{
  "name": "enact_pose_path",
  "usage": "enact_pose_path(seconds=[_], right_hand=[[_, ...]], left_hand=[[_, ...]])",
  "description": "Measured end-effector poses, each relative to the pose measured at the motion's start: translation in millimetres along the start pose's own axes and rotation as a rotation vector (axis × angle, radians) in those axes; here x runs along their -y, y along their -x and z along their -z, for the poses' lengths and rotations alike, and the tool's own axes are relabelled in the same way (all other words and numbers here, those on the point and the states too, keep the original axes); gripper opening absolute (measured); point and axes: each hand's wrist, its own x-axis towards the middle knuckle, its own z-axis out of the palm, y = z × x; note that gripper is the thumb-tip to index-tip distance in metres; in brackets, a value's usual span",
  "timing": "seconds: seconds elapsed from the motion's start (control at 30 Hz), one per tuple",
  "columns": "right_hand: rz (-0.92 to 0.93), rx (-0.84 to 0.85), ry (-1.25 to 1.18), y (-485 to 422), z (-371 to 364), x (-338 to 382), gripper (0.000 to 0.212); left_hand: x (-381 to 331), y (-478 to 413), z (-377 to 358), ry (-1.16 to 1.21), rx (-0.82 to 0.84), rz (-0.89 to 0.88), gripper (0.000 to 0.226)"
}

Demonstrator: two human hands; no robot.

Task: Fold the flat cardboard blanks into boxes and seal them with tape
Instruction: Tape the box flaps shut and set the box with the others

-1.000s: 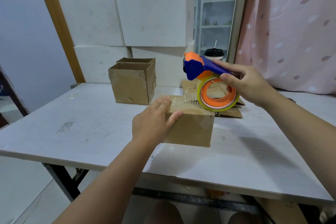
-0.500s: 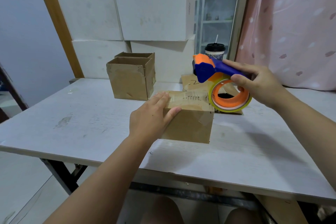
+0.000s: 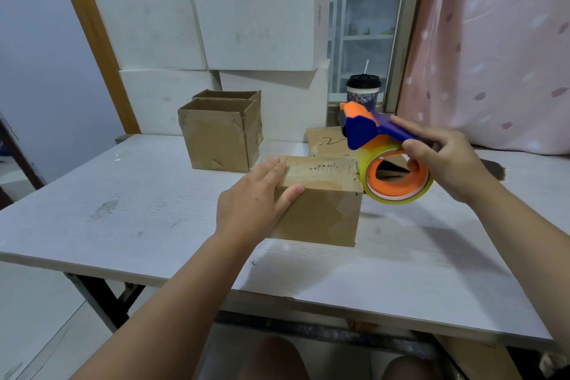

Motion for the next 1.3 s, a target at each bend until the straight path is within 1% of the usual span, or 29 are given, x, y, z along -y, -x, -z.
enact_pose_path(seconds=[0.27,0.43,0.63,0.73,0.77,0.87,0.93,1.03,1.1,1.17,1.3], right_hand=[[-0.048,-0.066,-0.073,10,-4,-11,0.03],[-0.09,-0.063,-0.091,21,-3,-23,0.033],[-0.128,-0.154,-0.143,33,-17,-33,0.032],[-0.151,-0.161,-0.174,40,-27,-42,0.032],[-0.165,-0.156,-0.184,40,-29,-43,0.031],[-0.189,-0.14,-0.179,40,-30,-41,0.03],[-0.188,-0.132,-0.172,40,-31,-38,0.03],[-0.15,-0.097,-0.145,41,-35,-31,0.036],[-0.128,-0.061,-0.113,41,-35,-28,0.039],[-0.115,-0.017,-0.077,41,-33,-27,0.041],[-0.093,0.11,0.002,38,-25,-29,0.046]], left_hand=[[1,-1,-2,-0.009,-0.006,0.009,0.083],[0,-1,-3,-0.014,-0.011,0.011,0.083],[-1,0,-2,0.006,-0.011,0.007,0.081],[-3,-2,5,-0.012,0.059,-0.055,0.08],[-5,-3,8,-0.068,0.091,-0.082,0.084],[-21,-14,18,-0.25,0.14,-0.123,0.104],[-37,-20,16,-0.254,0.134,-0.15,0.109],[-57,-21,4,-0.097,0.178,-0.2,0.104],[-61,-17,-5,-0.155,0.151,-0.225,0.104],[-62,-14,-10,-0.213,0.121,-0.195,0.104],[-61,-14,-14,-0.185,0.076,-0.128,0.091]])
